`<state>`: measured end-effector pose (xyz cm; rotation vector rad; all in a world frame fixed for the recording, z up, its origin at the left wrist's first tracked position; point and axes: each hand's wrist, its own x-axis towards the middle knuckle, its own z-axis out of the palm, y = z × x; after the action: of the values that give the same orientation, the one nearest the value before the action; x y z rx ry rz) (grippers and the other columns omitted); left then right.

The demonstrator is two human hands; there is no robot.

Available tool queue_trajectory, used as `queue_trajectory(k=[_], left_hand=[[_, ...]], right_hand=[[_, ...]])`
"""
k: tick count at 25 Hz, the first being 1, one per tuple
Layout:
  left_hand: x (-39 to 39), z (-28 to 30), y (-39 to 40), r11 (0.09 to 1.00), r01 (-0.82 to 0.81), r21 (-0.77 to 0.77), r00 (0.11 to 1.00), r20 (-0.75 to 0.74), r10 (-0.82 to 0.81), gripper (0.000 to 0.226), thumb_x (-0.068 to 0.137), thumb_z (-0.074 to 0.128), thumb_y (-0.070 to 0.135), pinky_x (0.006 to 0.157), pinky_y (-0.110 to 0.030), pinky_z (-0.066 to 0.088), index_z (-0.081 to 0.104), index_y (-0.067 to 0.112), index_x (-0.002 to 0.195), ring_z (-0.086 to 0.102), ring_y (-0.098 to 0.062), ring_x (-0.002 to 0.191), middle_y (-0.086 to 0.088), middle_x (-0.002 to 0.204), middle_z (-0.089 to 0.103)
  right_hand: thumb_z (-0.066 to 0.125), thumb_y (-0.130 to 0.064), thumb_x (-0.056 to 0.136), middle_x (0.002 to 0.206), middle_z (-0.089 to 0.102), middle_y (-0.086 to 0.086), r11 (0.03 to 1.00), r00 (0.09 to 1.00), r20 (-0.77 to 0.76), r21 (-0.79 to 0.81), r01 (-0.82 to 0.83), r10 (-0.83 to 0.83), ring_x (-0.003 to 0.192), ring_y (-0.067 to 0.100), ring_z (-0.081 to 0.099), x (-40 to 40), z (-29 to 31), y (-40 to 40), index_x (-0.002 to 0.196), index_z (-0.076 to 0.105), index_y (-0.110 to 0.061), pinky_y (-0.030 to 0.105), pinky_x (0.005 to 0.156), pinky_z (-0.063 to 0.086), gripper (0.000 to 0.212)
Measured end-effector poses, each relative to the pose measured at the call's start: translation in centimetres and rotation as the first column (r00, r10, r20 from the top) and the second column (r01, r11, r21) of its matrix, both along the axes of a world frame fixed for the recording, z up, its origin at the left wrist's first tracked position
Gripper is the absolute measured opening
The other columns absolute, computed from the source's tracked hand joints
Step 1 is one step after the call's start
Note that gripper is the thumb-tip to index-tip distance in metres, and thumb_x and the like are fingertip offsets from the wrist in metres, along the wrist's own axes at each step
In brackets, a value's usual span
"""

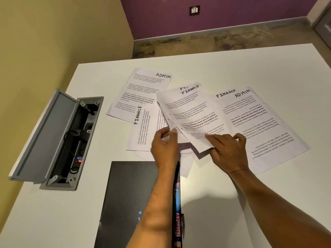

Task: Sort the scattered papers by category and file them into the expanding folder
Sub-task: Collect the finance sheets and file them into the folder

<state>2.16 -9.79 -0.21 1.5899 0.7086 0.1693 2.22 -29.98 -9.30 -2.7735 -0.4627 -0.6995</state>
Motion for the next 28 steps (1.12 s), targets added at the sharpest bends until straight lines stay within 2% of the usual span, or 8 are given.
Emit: queue_trajectory(k=[3, 5, 7, 10, 19, 22, 24, 28], left_hand=[[1.3, -1.8, 6.2, 0.902, -0.001, 0.432, 0.992, -0.114, 0.055, 0.043, 0.091, 0.063, 0.048, 0.100, -0.038, 0.047, 0.064, 0.017, 0.121, 0.059, -0.019, 0.115, -0.002, 0.124, 0.062], [1.8, -3.6, 10.3, 0.721, 0.244, 0.649, 0.910, -0.411, 0.062, 0.077, 0.081, 0.064, 0.062, 0.107, -0.051, 0.033, 0.048, 0.012, 0.137, 0.039, -0.033, 0.134, -0.013, 0.142, 0.044], [1.8, -4.0, 12.2, 0.625, 0.417, 0.660, 0.811, -0.581, 0.072, 0.099, 0.071, 0.068, 0.071, 0.105, -0.056, 0.032, 0.040, 0.007, 0.140, 0.033, -0.036, 0.133, -0.016, 0.143, 0.037], [2.1, -3.2, 12.5, 0.647, 0.376, 0.663, 0.841, -0.538, 0.061, 0.098, 0.064, 0.079, 0.066, 0.098, -0.054, 0.037, 0.045, 0.004, 0.131, 0.040, -0.036, 0.125, -0.016, 0.133, 0.043], [3.3, -3.6, 13.3, 0.813, 0.340, 0.472, 0.818, -0.575, -0.009, 0.062, 0.068, 0.082, 0.052, 0.096, -0.050, 0.044, 0.062, 0.009, 0.109, 0.057, -0.031, 0.109, -0.008, 0.116, 0.059], [2.3, -3.1, 13.5, 0.948, 0.103, 0.300, 0.948, -0.318, -0.003, 0.033, 0.074, 0.081, 0.036, 0.075, -0.041, 0.058, 0.066, 0.013, 0.093, 0.066, -0.022, 0.079, -0.006, 0.098, 0.071], [1.7, -2.0, 13.3, 0.974, -0.070, 0.215, 0.989, -0.110, 0.095, 0.024, 0.078, 0.080, 0.028, 0.066, -0.039, 0.061, 0.067, 0.016, 0.094, 0.069, -0.022, 0.076, -0.006, 0.095, 0.073], [2.7, 0.1, 11.3, 0.918, -0.319, -0.238, 0.921, 0.153, 0.359, 0.025, 0.086, 0.076, 0.010, 0.071, -0.031, 0.061, 0.070, 0.005, 0.109, 0.073, -0.018, 0.084, -0.006, 0.097, 0.076]], right_hand=[[0.065, -0.013, 0.080, 0.105, 0.076, 0.000, 1.000, 1.000, 0.001, -0.006, -0.006, 0.006, 0.085, 0.025, 0.069, 0.1, -0.2, 0.1, 0.114, 0.074, -0.015, 0.044, 0.081, 0.038, 0.035], [0.065, -0.013, 0.080, 0.105, 0.075, 0.000, 1.000, 1.000, -0.014, -0.006, 0.000, 0.000, 0.085, 0.026, 0.068, 0.3, -0.2, 0.2, 0.112, 0.075, -0.015, 0.044, 0.081, 0.038, 0.033], [0.063, -0.014, 0.081, 0.104, 0.075, 0.001, 1.000, 1.000, -0.021, -0.006, 0.006, -0.006, 0.084, 0.026, 0.067, 0.4, -0.1, 0.3, 0.110, 0.075, -0.015, 0.044, 0.081, 0.038, 0.031], [0.061, -0.012, 0.080, 0.102, 0.075, 0.000, 1.000, 1.000, -0.007, -0.003, 0.013, -0.013, 0.082, 0.027, 0.066, 0.4, -0.2, 0.4, 0.108, 0.076, -0.015, 0.043, 0.082, 0.036, 0.032], [0.056, -0.011, 0.078, 0.100, 0.074, -0.004, 0.999, 1.000, -0.014, 0.036, 0.021, -0.021, 0.079, 0.025, 0.065, 0.5, 0.1, 0.7, 0.104, 0.077, -0.017, 0.041, 0.083, 0.034, 0.034], [0.059, -0.009, 0.076, 0.101, 0.074, -0.003, 0.999, 0.999, -0.028, 0.037, 0.029, -0.028, 0.081, 0.025, 0.065, 0.5, 0.0, 0.6, 0.106, 0.077, -0.017, 0.041, 0.083, 0.034, 0.035], [0.060, -0.007, 0.075, 0.102, 0.074, -0.003, 0.999, 0.999, -0.036, 0.037, 0.023, -0.022, 0.081, 0.025, 0.065, 0.5, 0.0, 0.6, 0.107, 0.077, -0.017, 0.041, 0.083, 0.034, 0.037], [0.055, -0.008, 0.078, 0.102, 0.074, -0.001, 0.999, 0.999, -0.044, 0.034, 0.010, -0.009, 0.081, 0.027, 0.066, 0.5, 0.1, 0.6, 0.112, 0.076, -0.015, 0.041, 0.083, 0.035, 0.041]])
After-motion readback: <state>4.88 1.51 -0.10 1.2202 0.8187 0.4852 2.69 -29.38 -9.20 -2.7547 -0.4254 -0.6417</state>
